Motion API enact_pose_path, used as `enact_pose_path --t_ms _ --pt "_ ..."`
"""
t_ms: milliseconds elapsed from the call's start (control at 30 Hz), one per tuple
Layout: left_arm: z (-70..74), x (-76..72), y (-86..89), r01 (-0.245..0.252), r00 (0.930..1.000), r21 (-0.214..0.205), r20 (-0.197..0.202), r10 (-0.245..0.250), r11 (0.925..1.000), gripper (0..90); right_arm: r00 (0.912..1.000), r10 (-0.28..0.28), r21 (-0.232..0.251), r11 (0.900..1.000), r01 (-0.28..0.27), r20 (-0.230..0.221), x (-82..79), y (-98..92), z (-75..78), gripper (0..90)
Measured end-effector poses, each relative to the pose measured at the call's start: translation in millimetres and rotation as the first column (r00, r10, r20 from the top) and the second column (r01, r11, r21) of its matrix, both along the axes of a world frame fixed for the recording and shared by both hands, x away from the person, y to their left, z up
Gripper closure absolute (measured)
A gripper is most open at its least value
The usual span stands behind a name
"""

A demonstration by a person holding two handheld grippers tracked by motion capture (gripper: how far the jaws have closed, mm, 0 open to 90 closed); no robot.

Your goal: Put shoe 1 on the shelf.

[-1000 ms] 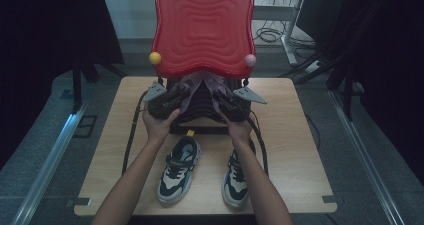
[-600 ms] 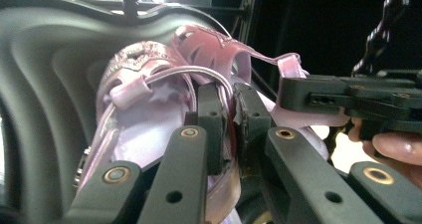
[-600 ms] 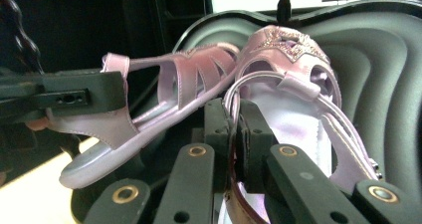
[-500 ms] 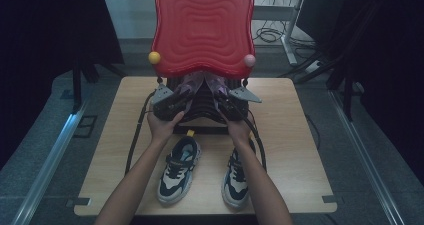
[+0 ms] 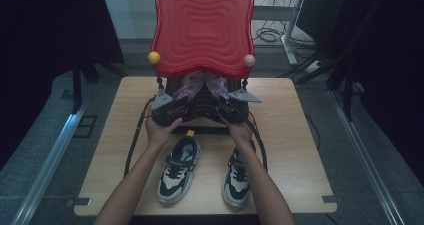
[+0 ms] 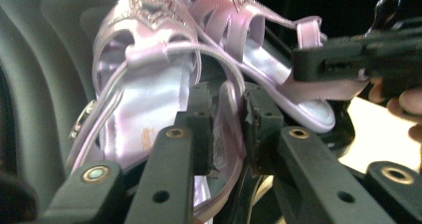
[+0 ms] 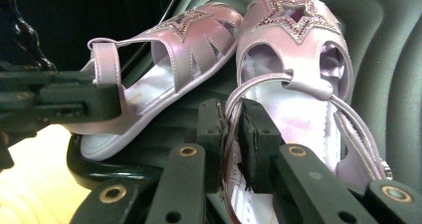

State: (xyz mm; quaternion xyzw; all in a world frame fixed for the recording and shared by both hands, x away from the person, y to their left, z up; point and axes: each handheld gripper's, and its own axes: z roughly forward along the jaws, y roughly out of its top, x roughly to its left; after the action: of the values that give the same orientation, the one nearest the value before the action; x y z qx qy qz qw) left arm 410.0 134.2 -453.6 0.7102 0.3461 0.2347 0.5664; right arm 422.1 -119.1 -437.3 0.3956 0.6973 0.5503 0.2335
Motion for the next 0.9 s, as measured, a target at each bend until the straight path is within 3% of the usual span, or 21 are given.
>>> enact_pose_path --t_ms 133,300,433,900 --pt "-0.4 -1.7 -2.1 0.004 0.9999 -0.002 -0.010 -0.004 1.0000 67.0 1.0000 0.005 -0.005 1.0000 -0.005 -0.008 -0.9 0.3 0.8 73.5" --pt "4.0 -2.7 1.9 0.004 0.9997 -0.065 -0.022 -0.006 0.9979 62.1 0.9998 0.005 0.013 0.9999 -0.005 -0.019 -1.9 -1.3 2.6 68.0" --pt "9.1 -4.8 5.3 0.007 0.9997 -0.086 -0.022 -0.009 0.9963 59.8 0.9997 0.005 0.023 0.9997 -0.005 -0.026 -3.9 -2.4 6.0 59.8" --pt "20.3 -16.4 10.2 0.033 0.9983 -0.142 -0.042 -0.039 0.9893 55.1 0.9990 0.019 0.040 0.9991 -0.017 -0.041 -18.9 -8.7 19.4 53.7"
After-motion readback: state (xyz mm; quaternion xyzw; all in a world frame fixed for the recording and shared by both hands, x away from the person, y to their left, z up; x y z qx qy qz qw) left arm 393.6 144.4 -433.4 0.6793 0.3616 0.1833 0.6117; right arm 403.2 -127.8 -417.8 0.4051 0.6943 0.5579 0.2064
